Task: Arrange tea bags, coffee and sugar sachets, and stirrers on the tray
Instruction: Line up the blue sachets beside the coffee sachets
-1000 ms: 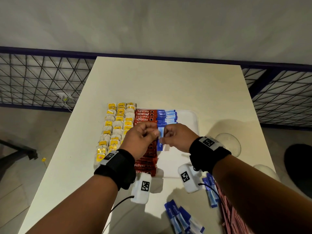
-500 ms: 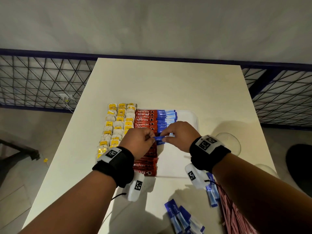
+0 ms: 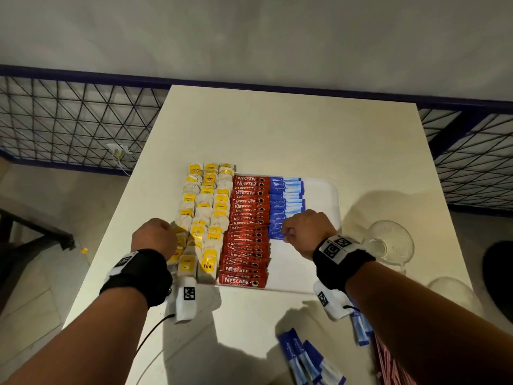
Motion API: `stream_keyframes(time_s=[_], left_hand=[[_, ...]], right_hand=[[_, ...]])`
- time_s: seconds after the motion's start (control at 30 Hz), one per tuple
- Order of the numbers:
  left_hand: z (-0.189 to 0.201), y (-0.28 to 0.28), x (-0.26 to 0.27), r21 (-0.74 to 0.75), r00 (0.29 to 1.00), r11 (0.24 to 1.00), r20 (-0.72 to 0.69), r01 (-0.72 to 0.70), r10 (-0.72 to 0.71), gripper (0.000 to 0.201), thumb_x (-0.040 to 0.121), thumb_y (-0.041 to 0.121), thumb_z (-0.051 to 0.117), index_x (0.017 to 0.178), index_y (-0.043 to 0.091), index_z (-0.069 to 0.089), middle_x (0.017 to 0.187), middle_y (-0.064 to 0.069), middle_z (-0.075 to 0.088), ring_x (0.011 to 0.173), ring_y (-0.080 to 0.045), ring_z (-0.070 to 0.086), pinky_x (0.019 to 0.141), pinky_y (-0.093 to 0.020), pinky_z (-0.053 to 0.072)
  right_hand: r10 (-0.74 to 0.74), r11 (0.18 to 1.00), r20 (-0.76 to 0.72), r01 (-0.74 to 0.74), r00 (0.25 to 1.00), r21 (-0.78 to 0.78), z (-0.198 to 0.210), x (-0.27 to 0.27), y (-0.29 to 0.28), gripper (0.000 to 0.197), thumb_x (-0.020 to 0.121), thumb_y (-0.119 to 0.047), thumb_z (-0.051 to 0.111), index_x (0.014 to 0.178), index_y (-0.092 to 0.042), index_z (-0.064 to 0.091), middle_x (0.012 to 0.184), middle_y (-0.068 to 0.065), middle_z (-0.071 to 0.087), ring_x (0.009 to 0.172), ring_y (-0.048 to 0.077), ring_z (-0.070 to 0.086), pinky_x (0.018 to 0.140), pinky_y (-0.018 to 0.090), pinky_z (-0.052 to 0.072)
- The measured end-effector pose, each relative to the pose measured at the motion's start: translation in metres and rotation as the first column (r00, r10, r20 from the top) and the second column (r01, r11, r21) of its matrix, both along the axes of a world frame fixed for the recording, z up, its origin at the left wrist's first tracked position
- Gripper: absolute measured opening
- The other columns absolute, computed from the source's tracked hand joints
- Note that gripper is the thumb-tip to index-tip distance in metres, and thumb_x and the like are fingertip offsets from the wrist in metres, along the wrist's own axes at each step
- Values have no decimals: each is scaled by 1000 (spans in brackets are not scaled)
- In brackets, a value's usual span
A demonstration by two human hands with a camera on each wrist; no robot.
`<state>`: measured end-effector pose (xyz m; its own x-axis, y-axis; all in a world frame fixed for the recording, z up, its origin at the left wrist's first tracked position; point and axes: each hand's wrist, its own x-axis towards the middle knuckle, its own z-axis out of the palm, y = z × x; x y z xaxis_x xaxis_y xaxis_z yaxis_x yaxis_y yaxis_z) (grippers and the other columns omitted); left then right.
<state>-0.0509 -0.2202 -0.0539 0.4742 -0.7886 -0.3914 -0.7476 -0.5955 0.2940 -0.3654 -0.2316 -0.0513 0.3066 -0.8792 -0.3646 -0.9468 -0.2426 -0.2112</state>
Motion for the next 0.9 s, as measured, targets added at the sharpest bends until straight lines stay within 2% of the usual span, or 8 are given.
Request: stream_keyframes(time_s=[0.1, 0.27, 0.6, 0.67, 0.73, 0.8, 0.83, 0.9], left_hand=[[-3, 0, -3, 32, 998, 998, 27, 54, -55, 24, 95, 19, 49, 107, 10, 68, 115, -17, 66, 107, -37, 57, 89, -35, 43], [-3, 0, -4, 33, 999, 999, 15, 32, -32, 24, 95, 18, 50, 112, 11, 66, 117, -15, 65, 110, -36, 56, 89, -35, 43], [0, 4, -2, -12, 999, 999, 3, 46, -46, 23, 94, 19, 51, 108, 11, 67, 114, -15, 66, 107, -36, 57, 88, -35, 44], [11, 11, -8, -123, 997, 989, 26, 79, -77, 23, 92, 21, 55, 108, 9, 67, 110, -16, 67, 104, -37, 58, 88, -36, 44], [29, 31, -27, -374, 976, 902, 46, 215, -214, 21, 89, 21, 61, 102, 7, 68, 100, -14, 68, 94, -35, 61, 83, -38, 47], [46, 63, -56, -506, 871, 753, -9, 420, -491, 14, 83, 26, 63, 88, 14, 68, 84, -4, 65, 76, -25, 61, 72, -35, 49], [50, 84, -71, -477, 763, 696, -77, 536, -641, 11, 81, 29, 61, 82, 19, 66, 78, 5, 62, 71, -17, 59, 67, -32, 49], [52, 126, -99, -267, 522, 578, -256, 771, -814, 9, 83, 31, 59, 82, 24, 65, 81, 14, 60, 73, -9, 58, 69, -26, 46]], right_hand=[[-13, 1000, -12, 13, 1000, 4, -4, 0, -3, 18, 93, -37, 53, 107, -33, 64, 114, -8, 64, 104, 19, 55, 86, 31, 38], [-12, 1000, -13, 13, 1000, 14, -7, 2, -4, 16, 92, -38, 54, 103, -33, 64, 108, -7, 64, 100, 18, 56, 82, 30, 37], [-19, 996, 18, 20, 1000, -89, -7, 9, 0, 15, 94, -31, 51, 100, -27, 64, 104, -4, 63, 96, 21, 55, 76, 30, 34], [-39, 992, 80, 48, 996, -115, -2, 5, 5, 18, 94, -33, 50, 101, -24, 64, 102, -1, 62, 95, 22, 55, 78, 31, 37], [-83, 989, 239, 110, 967, -102, 8, 0, 15, 19, 93, -35, 54, 101, -20, 63, 98, 0, 60, 91, 21, 55, 79, 31, 41], [-83, 995, 365, 96, 927, -18, 22, -5, 32, 16, 91, -36, 58, 99, -21, 60, 90, -5, 56, 83, 17, 52, 77, 30, 42], [-30, 999, 366, 17, 930, 40, 29, -7, 44, 15, 90, -37, 59, 98, -24, 58, 88, -8, 56, 82, 15, 52, 78, 30, 43], [130, 963, 312, -194, 941, 186, 36, -13, 70, 15, 88, -39, 59, 98, -28, 57, 87, -11, 60, 85, 12, 53, 83, 32, 45]])
